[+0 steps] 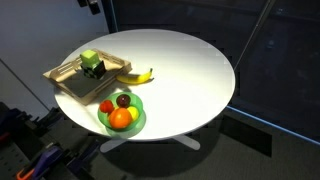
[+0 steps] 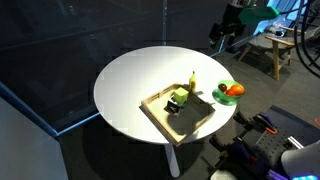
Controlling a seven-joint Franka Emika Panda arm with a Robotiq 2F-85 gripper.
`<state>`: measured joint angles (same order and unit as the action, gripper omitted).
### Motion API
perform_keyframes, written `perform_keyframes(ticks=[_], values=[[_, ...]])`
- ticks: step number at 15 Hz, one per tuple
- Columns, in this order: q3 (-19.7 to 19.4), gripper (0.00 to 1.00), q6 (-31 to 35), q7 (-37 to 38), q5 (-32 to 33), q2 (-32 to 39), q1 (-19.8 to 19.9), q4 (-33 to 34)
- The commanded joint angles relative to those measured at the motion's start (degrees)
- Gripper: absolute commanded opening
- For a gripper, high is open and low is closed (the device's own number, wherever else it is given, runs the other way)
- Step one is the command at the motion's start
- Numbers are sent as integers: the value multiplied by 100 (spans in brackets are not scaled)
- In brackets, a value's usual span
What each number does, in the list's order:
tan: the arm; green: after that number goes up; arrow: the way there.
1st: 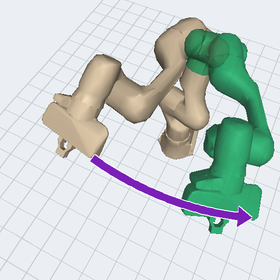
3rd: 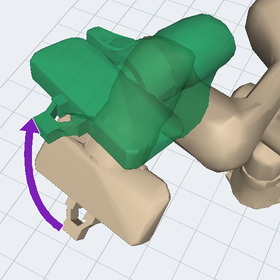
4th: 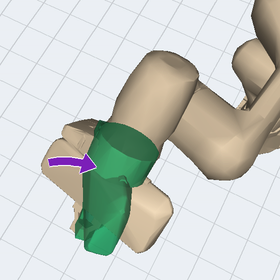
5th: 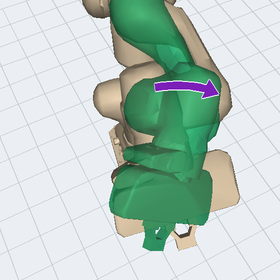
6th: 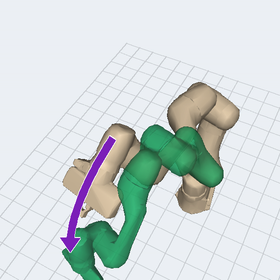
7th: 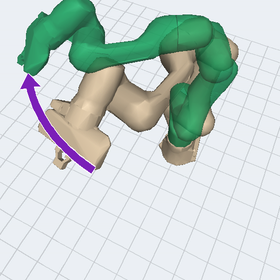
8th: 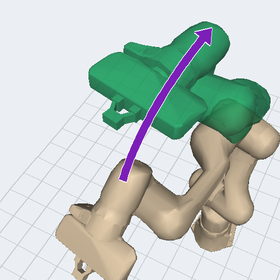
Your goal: Pick up the toy banana and put it in the green bowl
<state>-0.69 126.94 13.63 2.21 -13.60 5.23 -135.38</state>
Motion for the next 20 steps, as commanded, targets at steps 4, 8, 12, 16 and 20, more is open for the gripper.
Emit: perform_keyframes(ticks=[4,8,12,16,20], values=[[-144,100,413,-266,-162,543,-45,161],[-184,100,451,-472,-398,1007,-55,438],[-236,100,331,-562,-538,1508,-24,875],[-302,100,413,-221,-443,2131,-22,1302],[-354,100,405,122,-429,2746,-78,1697]])
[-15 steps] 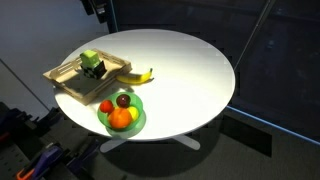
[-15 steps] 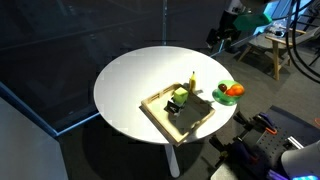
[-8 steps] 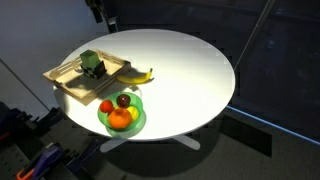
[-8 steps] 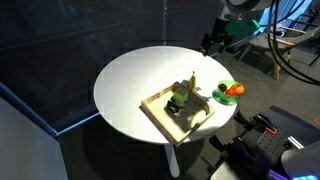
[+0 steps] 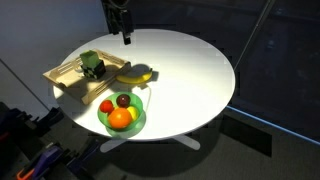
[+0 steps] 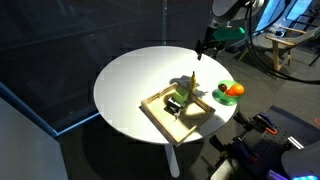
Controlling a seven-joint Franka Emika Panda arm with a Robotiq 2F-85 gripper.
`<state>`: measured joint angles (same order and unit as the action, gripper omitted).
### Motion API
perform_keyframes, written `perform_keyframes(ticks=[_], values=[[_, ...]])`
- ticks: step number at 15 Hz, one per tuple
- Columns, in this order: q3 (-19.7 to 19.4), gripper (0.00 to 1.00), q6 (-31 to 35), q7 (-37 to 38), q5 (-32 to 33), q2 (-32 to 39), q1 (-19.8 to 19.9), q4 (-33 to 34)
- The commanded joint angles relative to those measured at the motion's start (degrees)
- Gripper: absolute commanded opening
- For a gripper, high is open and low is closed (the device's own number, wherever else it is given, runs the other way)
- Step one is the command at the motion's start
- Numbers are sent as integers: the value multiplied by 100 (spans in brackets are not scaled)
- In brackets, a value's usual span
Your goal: Pick up the toy banana and put it in the green bowl
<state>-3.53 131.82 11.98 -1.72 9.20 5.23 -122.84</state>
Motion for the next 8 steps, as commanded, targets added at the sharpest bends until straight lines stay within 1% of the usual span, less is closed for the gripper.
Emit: perform_keyframes(ticks=[1,8], values=[[-73,100,-79,366,-40,598,-93,517],[-183,100,7,1115,-29,1270,-272,825]])
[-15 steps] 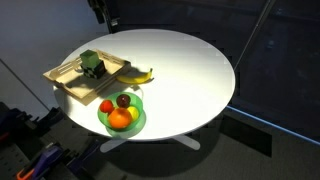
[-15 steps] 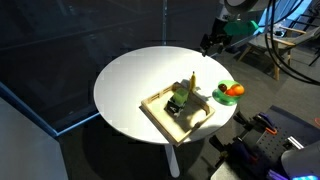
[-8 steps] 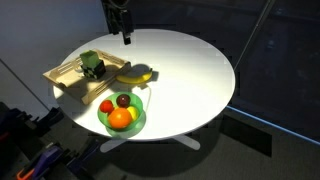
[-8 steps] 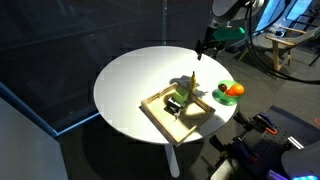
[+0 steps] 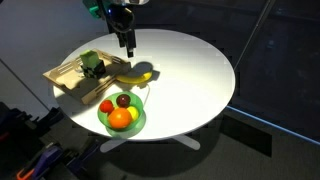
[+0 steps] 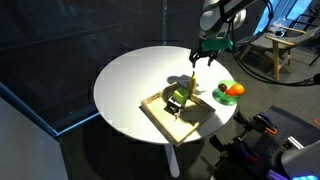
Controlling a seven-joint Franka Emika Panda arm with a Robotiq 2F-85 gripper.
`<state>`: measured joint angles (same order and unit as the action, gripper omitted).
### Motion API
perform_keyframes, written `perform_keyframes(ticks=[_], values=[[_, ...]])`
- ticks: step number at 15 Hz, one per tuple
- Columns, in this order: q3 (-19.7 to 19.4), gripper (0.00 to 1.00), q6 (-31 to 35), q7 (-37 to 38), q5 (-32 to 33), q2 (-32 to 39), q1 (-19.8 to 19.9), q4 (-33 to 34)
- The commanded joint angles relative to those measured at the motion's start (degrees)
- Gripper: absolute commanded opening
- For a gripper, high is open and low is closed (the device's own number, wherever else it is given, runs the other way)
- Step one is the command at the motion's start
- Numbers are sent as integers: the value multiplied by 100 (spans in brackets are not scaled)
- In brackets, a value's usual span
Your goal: Pick up the toy banana and put it in the green bowl
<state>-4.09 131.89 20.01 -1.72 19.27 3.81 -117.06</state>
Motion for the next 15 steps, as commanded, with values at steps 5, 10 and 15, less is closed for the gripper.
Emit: perform_keyframes(ticks=[5,10,15], values=[[-227,100,117,517,-61,671,-184,434],[-269,100,245,408,-107,1109,-147,661],[-272,100,317,386,-148,1492,-146,858]])
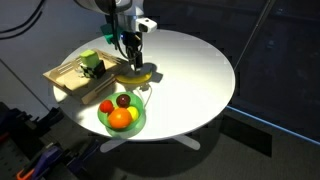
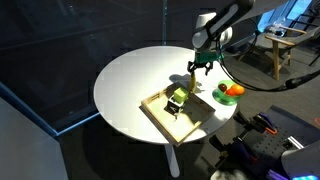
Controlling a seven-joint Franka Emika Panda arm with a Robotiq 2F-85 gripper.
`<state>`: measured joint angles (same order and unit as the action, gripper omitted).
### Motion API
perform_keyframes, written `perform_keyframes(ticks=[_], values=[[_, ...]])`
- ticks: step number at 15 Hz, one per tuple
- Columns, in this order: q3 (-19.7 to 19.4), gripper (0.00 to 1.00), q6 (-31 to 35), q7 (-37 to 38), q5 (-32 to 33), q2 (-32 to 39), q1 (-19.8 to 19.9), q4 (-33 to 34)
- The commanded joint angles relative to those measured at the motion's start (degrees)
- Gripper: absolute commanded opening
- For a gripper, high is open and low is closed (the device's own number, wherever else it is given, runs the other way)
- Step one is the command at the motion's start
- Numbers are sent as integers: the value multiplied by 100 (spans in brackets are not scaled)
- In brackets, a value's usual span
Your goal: Pick up the toy banana and put it in the green bowl
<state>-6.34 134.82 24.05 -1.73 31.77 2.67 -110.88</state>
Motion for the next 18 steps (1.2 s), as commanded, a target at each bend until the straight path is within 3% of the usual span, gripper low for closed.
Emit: perform_keyframes(ticks=[1,18], values=[[-50,100,47,-11,-151,299,-38,257],[-194,100,692,344,-249,675,-250,255]])
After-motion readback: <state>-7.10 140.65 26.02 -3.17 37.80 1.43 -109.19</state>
